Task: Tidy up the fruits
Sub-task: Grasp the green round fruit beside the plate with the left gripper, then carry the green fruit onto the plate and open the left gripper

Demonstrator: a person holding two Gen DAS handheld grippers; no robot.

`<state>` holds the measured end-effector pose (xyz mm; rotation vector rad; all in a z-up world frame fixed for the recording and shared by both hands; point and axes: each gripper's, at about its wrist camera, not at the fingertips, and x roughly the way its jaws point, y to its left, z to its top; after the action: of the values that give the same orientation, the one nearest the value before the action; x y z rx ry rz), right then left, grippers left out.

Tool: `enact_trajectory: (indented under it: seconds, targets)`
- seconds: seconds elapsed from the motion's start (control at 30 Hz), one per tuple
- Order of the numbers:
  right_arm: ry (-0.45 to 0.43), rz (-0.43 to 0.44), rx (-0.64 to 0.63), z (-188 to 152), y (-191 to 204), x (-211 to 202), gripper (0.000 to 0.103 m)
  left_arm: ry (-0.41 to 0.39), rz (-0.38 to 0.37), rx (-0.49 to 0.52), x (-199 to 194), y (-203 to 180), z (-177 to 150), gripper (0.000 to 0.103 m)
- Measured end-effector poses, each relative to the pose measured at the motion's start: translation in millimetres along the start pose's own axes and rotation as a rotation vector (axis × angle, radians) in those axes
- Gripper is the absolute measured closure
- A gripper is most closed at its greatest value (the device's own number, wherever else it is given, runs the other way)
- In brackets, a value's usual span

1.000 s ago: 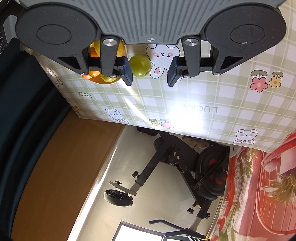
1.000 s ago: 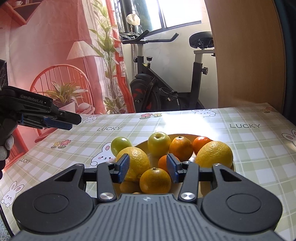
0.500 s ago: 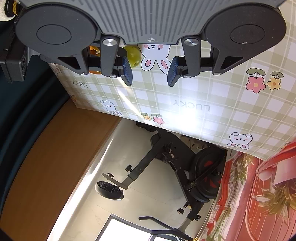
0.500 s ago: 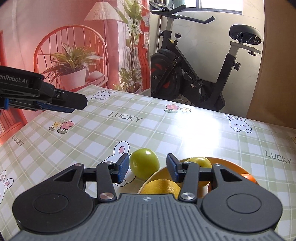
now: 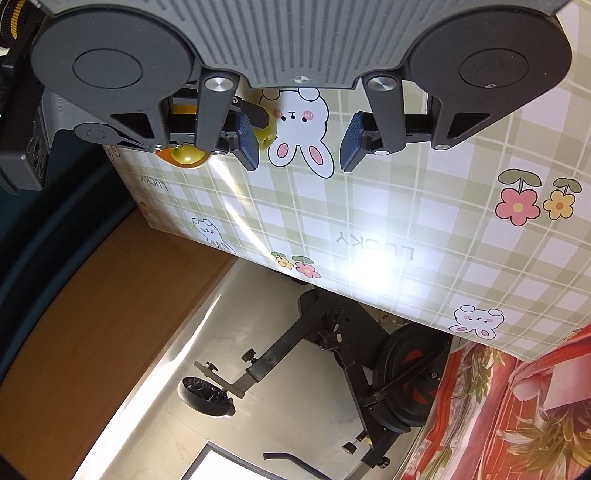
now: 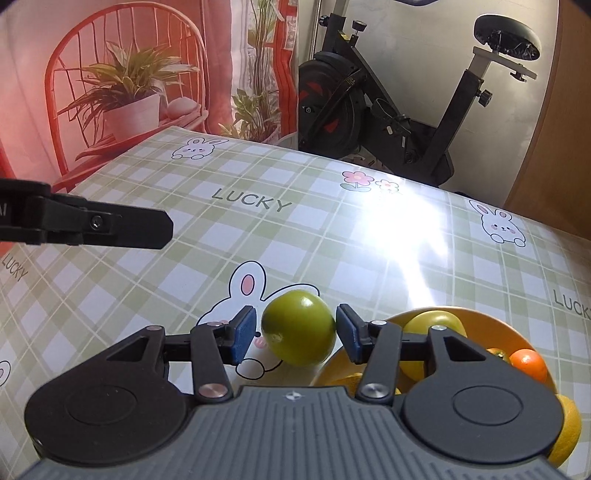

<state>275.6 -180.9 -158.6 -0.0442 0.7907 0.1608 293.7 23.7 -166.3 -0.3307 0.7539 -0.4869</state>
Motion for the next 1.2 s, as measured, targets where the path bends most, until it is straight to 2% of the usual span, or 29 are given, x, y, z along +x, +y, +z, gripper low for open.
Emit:
enact_trajectory:
  seconds: [0.1, 0.23, 0.4, 0.53, 0.73, 0.9, 1.07, 1.2]
  targets:
    - [-0.009, 0.028, -0.048, -2.5, 7.4, -5.7, 0.051, 0.01, -0.009, -0.023, 5.7, 4.5, -3.6, 0.052]
    - [0.007, -0.024, -0.127, -5.1, 19.1, 1.0, 0.046, 0.02, -0.038, -0.028, 10.7, 3.6, -6.7, 0.052]
    - [0.066, -0.001, -0.122, -7.9, 17.6, 17.7, 0.05, 0.029, -0.061, -0.043, 13.0, 10.5, -11.6, 0.052]
    - [0.065, 0.027, -0.152, -12.1, 29.5, 19.8, 0.056, 0.039, -0.061, -0.063, 16.0, 18.9, -13.3, 0.052]
    - [0.049, 0.043, -0.177, -11.2, 42.2, 21.1, 0.057, 0.05, -0.072, -0.083, 24.8, 22.8, -18.5, 0.052]
    - [0.04, 0.05, -0.179, -9.9, 46.9, 23.8, 0.057, 0.03, -0.084, -0.102, 30.0, 23.6, -21.0, 0.052]
    - [0.037, 0.058, -0.174, -10.2, 49.7, 24.4, 0.058, 0.042, -0.091, -0.057, 32.2, 15.2, -26.2, 0.054]
    - [0.026, 0.066, -0.15, -12.5, 50.7, 20.9, 0.058, 0.034, -0.101, -0.058, 25.5, 15.2, -30.7, 0.054]
